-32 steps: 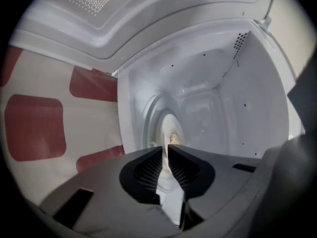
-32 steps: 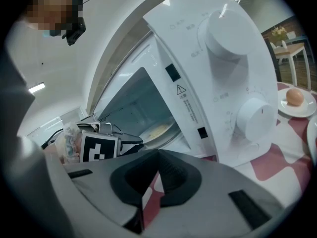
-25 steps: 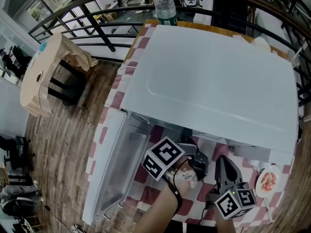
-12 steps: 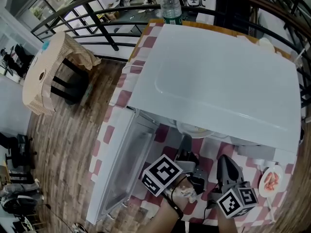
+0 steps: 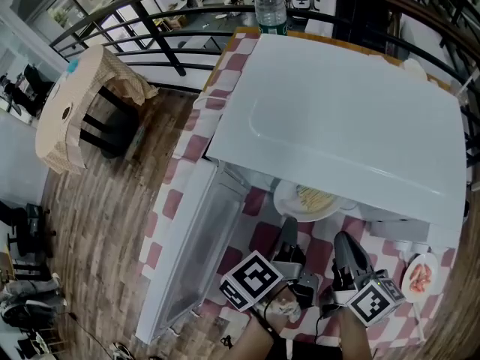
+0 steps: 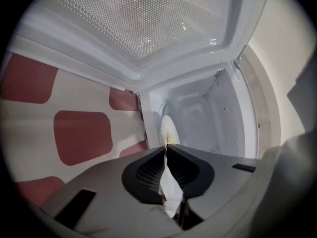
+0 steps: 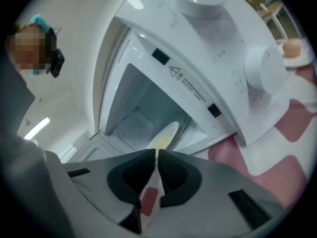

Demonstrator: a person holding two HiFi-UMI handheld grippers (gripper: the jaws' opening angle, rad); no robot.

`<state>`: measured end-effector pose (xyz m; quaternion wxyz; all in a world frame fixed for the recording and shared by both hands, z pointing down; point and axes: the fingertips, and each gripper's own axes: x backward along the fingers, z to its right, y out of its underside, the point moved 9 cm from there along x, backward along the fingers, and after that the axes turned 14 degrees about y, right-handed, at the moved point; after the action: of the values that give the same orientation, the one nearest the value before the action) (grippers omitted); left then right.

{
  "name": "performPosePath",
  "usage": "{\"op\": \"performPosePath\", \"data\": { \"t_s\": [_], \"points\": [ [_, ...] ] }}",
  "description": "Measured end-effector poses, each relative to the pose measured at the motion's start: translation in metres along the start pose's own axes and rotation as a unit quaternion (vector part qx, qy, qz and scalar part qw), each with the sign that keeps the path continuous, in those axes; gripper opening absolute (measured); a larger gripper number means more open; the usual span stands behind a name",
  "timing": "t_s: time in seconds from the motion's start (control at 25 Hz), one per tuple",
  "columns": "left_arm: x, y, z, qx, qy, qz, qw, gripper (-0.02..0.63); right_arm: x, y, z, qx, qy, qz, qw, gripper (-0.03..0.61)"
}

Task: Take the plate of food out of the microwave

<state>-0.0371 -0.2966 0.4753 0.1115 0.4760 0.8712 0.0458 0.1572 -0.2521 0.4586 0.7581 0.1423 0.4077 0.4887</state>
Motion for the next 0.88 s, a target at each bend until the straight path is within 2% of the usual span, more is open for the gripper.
{"op": "performPosePath", "data": {
  "t_s": [0.04, 0.16, 0.32, 0.4, 0.44, 0.6, 0.68, 0.88],
  "points": [
    [0.002, 0.000, -0.001, -0.001, 0.001, -0.001, 1.0000, 0.044, -0.004, 0.000, 0.001, -0.025, -0.013, -0.003, 1.000, 0.051],
    [0.006, -0.001, -0.003, -0.004, 0.002, -0.001, 1.0000, 0.044, -0.018, 0.004, -0.007, -0.105, -0.076, 0.001, 0.992, 0.051],
    [0.011, -0.003, -0.007, -0.010, 0.001, -0.008, 0.9999, 0.046, -0.027, 0.011, -0.008, -0.153, -0.076, 0.001, 0.985, 0.054],
    [0.013, -0.004, -0.008, -0.014, 0.001, -0.013, 0.9998, 0.046, -0.030, 0.015, -0.006, -0.164, -0.072, -0.005, 0.984, 0.160],
    [0.014, -0.005, -0.008, -0.016, 0.002, -0.015, 0.9998, 0.046, -0.032, 0.016, -0.005, -0.169, -0.069, -0.008, 0.983, 0.183],
    [0.015, -0.008, -0.007, -0.018, 0.007, -0.016, 0.9997, 0.046, -0.038, 0.020, 0.004, -0.196, -0.059, -0.005, 0.979, 0.180],
    [0.015, -0.009, -0.008, -0.018, 0.007, -0.017, 0.9997, 0.046, -0.041, 0.020, 0.007, -0.207, -0.061, -0.004, 0.976, 0.129],
    [0.015, -0.010, -0.011, -0.019, 0.006, -0.024, 0.9995, 0.046, -0.050, 0.019, 0.007, -0.215, -0.068, -0.005, 0.974, 0.129]
  ]
}}
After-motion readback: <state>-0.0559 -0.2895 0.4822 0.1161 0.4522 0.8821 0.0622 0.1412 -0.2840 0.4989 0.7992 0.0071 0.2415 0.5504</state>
